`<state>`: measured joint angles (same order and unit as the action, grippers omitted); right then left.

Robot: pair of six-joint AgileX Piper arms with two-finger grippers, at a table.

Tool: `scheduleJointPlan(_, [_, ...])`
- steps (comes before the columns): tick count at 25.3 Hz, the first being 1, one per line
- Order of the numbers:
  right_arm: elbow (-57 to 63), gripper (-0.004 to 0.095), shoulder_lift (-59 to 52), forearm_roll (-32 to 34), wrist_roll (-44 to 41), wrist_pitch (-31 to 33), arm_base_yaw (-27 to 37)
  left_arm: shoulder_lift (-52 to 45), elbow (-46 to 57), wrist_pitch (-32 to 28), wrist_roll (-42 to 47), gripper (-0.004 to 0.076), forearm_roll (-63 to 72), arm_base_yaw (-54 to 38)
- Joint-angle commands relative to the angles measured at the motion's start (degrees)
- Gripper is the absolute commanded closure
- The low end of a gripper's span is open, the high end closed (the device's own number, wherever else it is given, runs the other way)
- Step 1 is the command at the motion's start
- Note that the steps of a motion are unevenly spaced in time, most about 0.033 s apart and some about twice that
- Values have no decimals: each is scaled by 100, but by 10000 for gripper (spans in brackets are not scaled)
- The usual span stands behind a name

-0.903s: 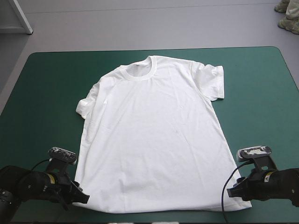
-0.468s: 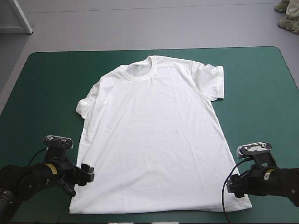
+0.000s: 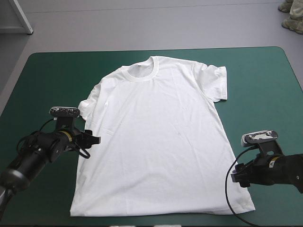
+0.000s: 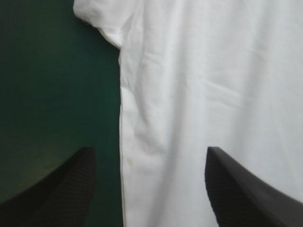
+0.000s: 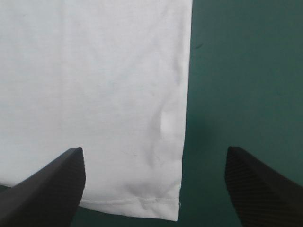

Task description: Fold the cloth

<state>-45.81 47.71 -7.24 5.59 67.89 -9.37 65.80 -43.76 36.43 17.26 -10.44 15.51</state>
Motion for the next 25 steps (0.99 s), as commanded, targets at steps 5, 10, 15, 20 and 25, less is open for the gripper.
scheduleJointPlan(5, [-505,143,16,-178,82,-121,19,1704,-641,-1253,-1242,247,1406,-1058])
scheduleJointPlan(10, [-514,153,96,-178,82,-175,19,2538,-1247,-1404,-1247,247,1368,-1056])
scheduleJointPlan(15, [-514,212,353,-105,82,-678,19,2896,-1589,-1299,-1247,300,1379,-1056])
scheduleJointPlan(20, [-611,212,916,-65,82,-1492,19,2932,-1589,-1147,-1256,615,1349,-1056])
scheduleJointPlan(25, [-1060,220,1853,161,71,-1944,19,2932,-1589,-1197,-1363,700,1325,-1056])
